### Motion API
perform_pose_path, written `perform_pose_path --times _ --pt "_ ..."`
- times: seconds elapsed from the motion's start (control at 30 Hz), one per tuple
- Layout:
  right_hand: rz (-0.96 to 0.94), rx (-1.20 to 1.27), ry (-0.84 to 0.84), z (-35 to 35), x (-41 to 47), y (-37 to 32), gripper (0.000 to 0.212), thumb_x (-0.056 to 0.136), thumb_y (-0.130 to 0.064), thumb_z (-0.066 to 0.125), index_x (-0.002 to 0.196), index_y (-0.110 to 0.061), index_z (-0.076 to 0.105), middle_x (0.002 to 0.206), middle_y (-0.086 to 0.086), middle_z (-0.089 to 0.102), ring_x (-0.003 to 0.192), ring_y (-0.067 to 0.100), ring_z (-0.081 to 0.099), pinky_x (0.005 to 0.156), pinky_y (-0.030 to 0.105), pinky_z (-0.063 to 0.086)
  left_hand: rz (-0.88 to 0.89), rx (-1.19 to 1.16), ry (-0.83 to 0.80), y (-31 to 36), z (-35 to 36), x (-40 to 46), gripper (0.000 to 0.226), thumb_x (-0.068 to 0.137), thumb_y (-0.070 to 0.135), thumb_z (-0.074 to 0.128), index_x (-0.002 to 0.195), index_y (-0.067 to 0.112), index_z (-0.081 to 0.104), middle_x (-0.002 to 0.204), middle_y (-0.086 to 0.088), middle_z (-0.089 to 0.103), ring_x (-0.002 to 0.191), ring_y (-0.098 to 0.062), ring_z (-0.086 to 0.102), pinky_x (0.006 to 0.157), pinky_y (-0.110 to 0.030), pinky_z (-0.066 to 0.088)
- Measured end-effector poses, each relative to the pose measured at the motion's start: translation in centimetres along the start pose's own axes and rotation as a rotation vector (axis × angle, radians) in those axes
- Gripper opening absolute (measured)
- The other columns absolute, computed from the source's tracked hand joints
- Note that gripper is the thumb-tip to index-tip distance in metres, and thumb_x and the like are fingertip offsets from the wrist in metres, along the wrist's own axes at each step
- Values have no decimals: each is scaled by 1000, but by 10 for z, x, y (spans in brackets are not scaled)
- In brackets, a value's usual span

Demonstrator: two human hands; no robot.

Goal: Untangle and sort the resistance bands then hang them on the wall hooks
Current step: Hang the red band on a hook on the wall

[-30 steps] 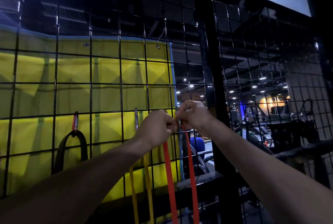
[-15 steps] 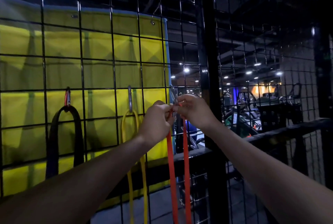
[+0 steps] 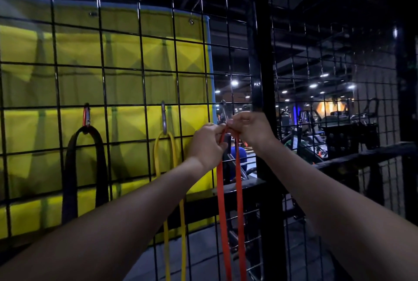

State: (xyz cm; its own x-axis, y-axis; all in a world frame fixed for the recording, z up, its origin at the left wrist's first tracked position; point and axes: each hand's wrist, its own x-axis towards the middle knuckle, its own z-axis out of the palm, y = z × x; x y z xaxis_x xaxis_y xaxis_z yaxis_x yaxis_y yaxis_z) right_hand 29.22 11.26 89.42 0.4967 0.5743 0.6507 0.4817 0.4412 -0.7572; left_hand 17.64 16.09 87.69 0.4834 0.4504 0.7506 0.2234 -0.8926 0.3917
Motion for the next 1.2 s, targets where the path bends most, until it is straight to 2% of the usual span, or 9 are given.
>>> perform_pose_path --times 0.13,0.3,0.4,0.5,0.7,0.8,0.9,1.0,1.2 --pt "-37 -36 -34 1 -5 7 17 81 -3 67 76 -18 63 78 3 67 76 20 66 74 34 54 -43 -64 -8 -4 -1 -10 52 83 8 65 133 14 49 116 -2 58 106 -18 59 93 -30 50" --pt "-46 -256 4 -1 -34 29 26 79 2 64 102 -11 60 87 2 64 83 20 64 74 32 53 -150 -286 -16 -10 3 -40 58 82 -1 63 133 20 47 101 2 60 89 -12 61 64 -14 49" --pt "-61 -334 -4 -4 -54 39 24 79 1 64 102 -7 61 87 1 64 78 15 62 65 19 49 -193 -319 -15 -14 12 -60 46 81 -2 63 123 12 52 82 8 55 73 -11 60 53 -14 46" --pt "-93 -379 -10 -6 -74 48 24 80 0 65 103 -6 63 91 2 66 80 10 59 65 5 43 -190 -298 -11 -19 21 -78 23 81 0 63 103 5 57 72 7 51 69 -14 57 58 -20 45" --pt "-131 -473 31 -11 -119 59 23 78 0 61 99 -11 65 84 -2 65 74 8 59 61 -3 37 -157 -340 -6 -15 30 -103 4 92 7 53 88 8 53 74 -3 46 63 -15 44 48 -11 36" --pt "-102 -509 54 -13 -138 70 22 77 1 60 94 -12 66 80 -2 66 76 14 64 63 4 42 -195 -344 -26 -20 38 -111 12 90 5 54 86 16 52 80 -1 52 78 -21 54 70 -27 49" --pt "-45 -526 70 -13 -153 86 20 78 1 60 94 -10 66 86 5 70 81 20 66 74 31 53 -232 -330 -60 -29 52 -133 10 89 4 58 87 14 58 85 -1 58 85 -24 58 80 -36 50" --pt "15 -573 67 -12 -165 104 14 80 -6 62 94 -9 66 90 8 71 86 25 67 77 36 53 -261 -238 -102 -33 61 -150 20 89 4 57 108 3 63 102 -9 66 98 -26 62 87 -30 48" --pt "85 -556 56 -9 -178 127 18 84 -13 60 100 -13 69 95 7 72 91 25 67 81 39 53 -278 -196 -194 -36 73 -166 36 95 13 52 130 6 51 127 -7 58 116 -17 55 84 -11 37"
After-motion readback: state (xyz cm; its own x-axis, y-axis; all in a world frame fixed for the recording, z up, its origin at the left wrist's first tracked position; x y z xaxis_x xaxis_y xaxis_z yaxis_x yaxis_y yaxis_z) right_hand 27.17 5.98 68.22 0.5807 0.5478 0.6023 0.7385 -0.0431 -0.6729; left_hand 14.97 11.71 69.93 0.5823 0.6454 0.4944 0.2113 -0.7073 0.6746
